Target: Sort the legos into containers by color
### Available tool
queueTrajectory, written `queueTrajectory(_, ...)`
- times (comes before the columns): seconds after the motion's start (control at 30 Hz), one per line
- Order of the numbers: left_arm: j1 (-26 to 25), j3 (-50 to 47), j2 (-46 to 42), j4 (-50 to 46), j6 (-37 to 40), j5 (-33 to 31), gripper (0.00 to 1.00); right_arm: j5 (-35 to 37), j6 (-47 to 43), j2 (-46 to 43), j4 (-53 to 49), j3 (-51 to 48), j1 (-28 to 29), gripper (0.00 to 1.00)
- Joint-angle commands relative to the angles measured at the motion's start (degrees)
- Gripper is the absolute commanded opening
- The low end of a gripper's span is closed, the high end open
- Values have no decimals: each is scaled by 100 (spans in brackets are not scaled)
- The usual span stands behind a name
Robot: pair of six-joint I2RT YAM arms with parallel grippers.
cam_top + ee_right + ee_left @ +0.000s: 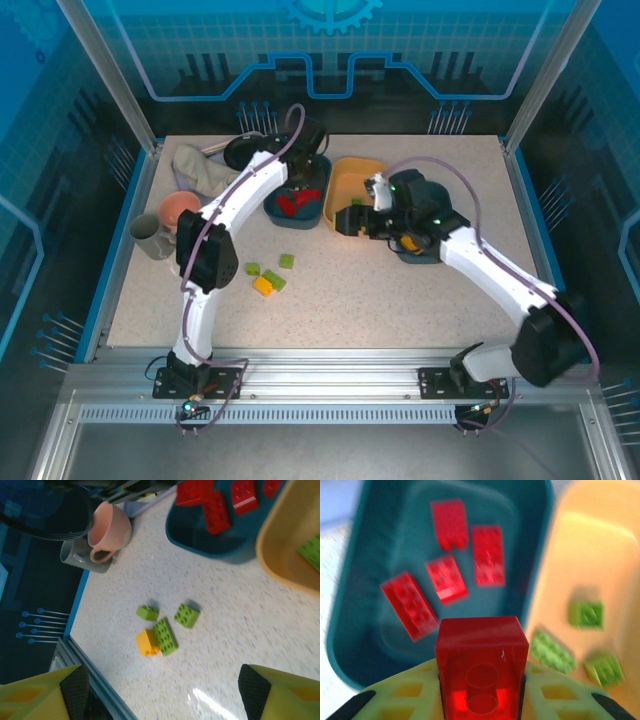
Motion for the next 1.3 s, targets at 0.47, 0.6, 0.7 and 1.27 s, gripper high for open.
queueTrajectory(0.47,497,1974,2159,20,463,-1796,37,-551,24,1138,543,965,-262,81)
queueTrajectory(0.6,516,1990,2310,37,425,-1690,42,-555,82,1125,583,846,-274,81)
queueTrajectory(0.7,515,1988,2360,22,416,-1661,49,-568,65,1154,548,869,-297,81)
queueTrajectory(1.27,552,984,229,-399,-760,-1130,69,0,-1882,898,-407,716,357,80)
